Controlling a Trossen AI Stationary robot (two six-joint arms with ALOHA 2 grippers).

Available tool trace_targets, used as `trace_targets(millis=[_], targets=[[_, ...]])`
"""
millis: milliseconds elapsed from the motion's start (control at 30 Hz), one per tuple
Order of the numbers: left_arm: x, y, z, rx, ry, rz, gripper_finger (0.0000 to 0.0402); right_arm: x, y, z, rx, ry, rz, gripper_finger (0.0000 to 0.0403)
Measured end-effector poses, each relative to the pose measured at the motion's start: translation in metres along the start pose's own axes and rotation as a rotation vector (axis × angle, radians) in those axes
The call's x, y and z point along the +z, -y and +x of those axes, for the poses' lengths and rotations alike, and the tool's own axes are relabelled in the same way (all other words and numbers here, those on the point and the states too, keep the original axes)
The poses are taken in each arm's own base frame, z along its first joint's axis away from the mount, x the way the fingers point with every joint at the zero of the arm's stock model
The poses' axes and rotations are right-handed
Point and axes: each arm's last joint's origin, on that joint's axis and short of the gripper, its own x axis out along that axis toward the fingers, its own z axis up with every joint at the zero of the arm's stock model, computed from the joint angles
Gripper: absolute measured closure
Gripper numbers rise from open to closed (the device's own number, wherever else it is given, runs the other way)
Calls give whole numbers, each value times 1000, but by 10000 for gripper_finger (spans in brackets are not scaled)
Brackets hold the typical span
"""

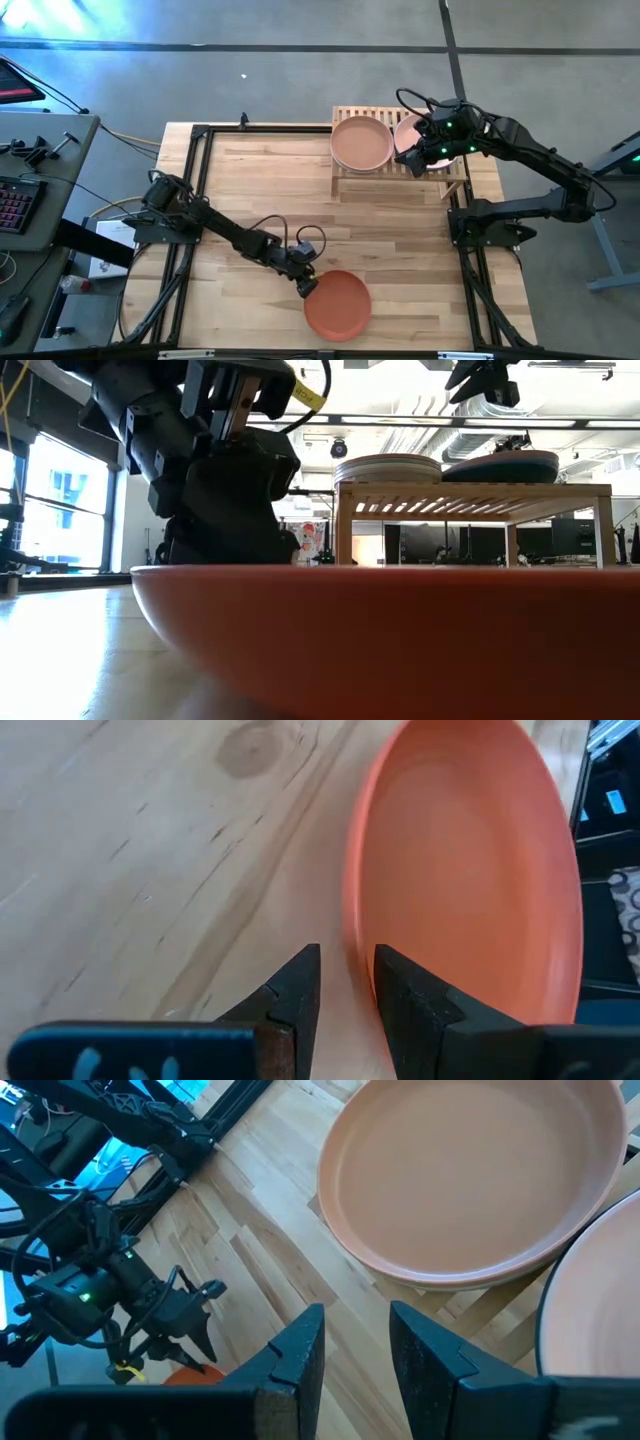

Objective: Place and stack plates onto a shelf
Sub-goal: Stack the orange plate on top of the apricot plate

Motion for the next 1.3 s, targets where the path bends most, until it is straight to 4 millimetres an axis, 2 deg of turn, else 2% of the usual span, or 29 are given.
trace_targets(millis=[200,467,733,1000,1300], targets=[[-1,-3,0,30,-12,-1,336,0,0,0,0,0,0,306],[-2,-4,0,50,-9,3,395,0,0,0,0,1,0,306],[2,-5,-2,46,-1,5,399,0,0,0,3,3,0,306],[17,-5,-20,68,25,17,400,2,-12,1,112,23,-53,306],[41,-3,-59,100,101,69,401,7,-37,0,281,132,-217,306]])
